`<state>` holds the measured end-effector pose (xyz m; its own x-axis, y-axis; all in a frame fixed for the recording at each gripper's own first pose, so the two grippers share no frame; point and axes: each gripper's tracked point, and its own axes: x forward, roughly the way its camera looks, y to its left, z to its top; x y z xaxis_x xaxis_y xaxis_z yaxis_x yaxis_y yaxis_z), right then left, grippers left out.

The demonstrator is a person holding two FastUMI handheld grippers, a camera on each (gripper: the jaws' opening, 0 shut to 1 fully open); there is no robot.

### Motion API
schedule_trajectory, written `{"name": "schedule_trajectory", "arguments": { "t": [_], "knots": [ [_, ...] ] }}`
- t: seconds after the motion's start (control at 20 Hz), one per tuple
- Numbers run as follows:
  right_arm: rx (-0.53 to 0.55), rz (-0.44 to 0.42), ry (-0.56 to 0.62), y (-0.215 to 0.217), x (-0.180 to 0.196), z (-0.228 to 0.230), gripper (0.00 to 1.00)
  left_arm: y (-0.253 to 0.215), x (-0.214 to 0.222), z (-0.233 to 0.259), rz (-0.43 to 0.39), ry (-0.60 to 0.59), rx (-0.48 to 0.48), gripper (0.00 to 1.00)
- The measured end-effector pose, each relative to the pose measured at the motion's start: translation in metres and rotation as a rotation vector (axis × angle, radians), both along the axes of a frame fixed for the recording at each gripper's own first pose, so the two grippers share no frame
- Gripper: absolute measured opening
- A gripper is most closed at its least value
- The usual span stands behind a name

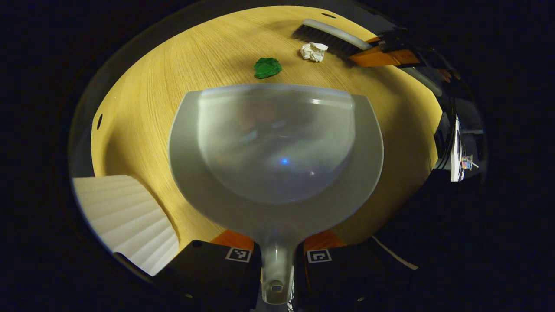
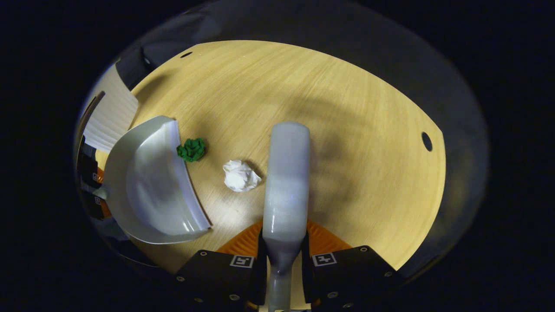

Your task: Pick up the small broom and dustpan from the desktop, sweep the trash into the dustpan with the broom, and then empty the trash into the garbage bin.

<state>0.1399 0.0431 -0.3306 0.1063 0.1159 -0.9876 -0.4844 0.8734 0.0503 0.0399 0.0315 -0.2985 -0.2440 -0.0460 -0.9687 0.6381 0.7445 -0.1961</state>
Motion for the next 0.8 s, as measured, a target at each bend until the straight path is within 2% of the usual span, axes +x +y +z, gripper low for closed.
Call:
{"name": "schedule_trajectory", "arguments": {
  "t": [0.1,0.3,0.55,0.65,0.8],
  "knots": [
    [0.033,0.115,0.011,0.015,0.0,-0.001,0.34,-0.008,0.004,-0.003,-0.036,0.0,-0.01,0.32],
    [0.196,0.29,0.068,0.056,-0.013,0.009,0.34,-0.014,0.001,-0.006,-0.059,-0.006,-0.049,0.32],
    [0.291,0.378,0.123,0.073,0.0,0.031,0.34,-0.018,-0.006,-0.006,-0.015,-0.009,-0.062,0.31],
    [0.263,0.363,0.104,0.07,0.002,0.046,0.34,-0.023,-0.009,-0.007,0.015,-0.011,-0.064,0.32],
    [0.225,0.222,0.06,0.044,0.029,0.046,0.34,-0.022,-0.019,-0.006,0.099,-0.026,-0.046,0.32]
  ]
}}
